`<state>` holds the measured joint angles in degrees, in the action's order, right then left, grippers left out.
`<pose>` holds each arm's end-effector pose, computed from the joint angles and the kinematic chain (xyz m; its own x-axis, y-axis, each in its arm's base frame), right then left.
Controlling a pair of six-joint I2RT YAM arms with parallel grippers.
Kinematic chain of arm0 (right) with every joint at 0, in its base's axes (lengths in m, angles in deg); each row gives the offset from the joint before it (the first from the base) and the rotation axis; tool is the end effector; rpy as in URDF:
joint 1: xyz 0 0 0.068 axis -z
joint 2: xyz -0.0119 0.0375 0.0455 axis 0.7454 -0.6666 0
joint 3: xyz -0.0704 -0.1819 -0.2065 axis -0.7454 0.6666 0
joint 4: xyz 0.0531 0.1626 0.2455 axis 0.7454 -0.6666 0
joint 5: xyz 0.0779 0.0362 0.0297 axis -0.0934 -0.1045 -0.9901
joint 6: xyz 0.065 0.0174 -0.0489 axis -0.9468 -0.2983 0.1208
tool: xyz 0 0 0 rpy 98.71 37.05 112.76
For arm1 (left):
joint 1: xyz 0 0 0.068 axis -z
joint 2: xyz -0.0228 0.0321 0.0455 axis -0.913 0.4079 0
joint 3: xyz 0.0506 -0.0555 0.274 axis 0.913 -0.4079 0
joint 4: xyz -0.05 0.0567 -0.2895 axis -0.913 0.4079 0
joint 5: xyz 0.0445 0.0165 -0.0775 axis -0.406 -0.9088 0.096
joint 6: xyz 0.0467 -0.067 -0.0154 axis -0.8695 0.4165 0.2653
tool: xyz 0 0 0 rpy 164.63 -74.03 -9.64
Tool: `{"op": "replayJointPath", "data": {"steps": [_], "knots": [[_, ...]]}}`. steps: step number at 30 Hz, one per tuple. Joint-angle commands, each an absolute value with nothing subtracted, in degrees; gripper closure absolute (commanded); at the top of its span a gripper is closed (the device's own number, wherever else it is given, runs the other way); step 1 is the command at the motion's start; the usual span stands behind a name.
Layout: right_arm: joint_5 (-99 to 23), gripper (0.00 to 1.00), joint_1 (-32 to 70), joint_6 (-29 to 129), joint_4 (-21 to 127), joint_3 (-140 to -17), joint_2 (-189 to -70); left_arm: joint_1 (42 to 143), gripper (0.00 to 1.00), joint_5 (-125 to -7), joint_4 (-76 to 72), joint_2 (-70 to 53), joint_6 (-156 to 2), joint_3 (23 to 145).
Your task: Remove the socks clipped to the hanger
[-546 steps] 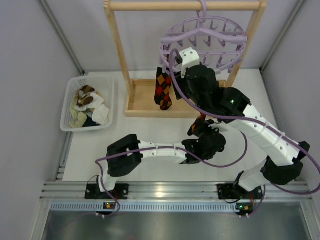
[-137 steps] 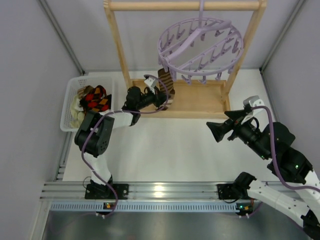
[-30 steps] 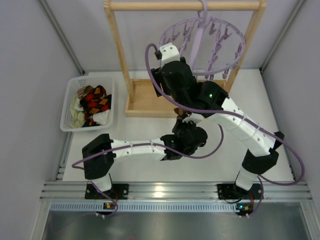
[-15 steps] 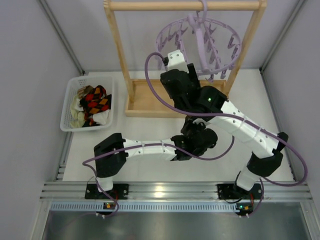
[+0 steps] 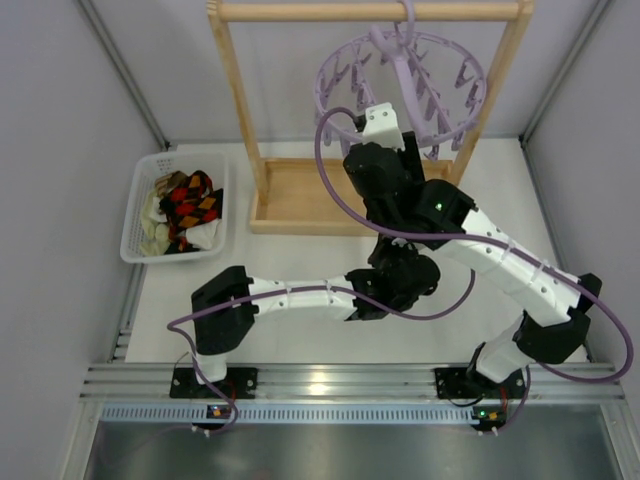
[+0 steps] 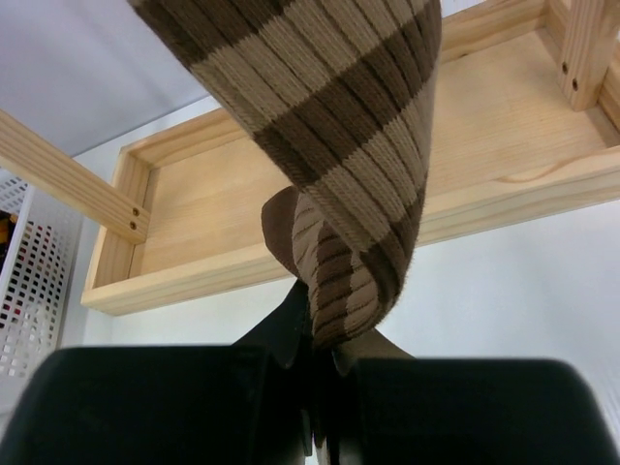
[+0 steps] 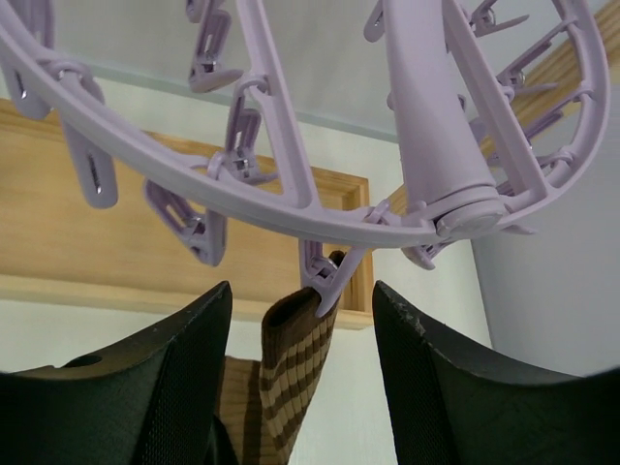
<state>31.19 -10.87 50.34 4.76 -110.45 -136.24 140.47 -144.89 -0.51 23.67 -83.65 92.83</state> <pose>0.2356 0.2687 0.4890 -0.2497 -0.3137 -0.9161 0.0160 0.9446 -0.3278 0.1919 -0.4375 0.2600 -0.1243 0.3399 -0.9322 0.0878 0.9396 0.3309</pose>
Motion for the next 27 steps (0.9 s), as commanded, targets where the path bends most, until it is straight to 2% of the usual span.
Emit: {"op": "replayJointPath", "data": {"steps": [1, 16, 22, 27], "knots": [[35.4, 0.43, -9.1, 51.5, 10.3, -109.0, -136.8, 141.4, 1.0, -145.1, -1.3, 24.9, -83.9, 95.8], [40.1, 0.41, -5.4, 57.9, 26.3, -99.0, -135.4, 142.7, 1.0, -144.6, -1.3, 24.3, -83.8, 95.7], [41.3, 0.46, -5.2, 62.6, 35.5, -95.7, -135.2, 143.0, 1.0, -144.2, -1.3, 24.5, -83.6, 95.7], [41.7, 0.49, -5.2, 63.6, 37.3, -96.7, -136.8, 143.1, 1.0, -143.6, -1.2, 24.9, -83.3, 95.7]]}}
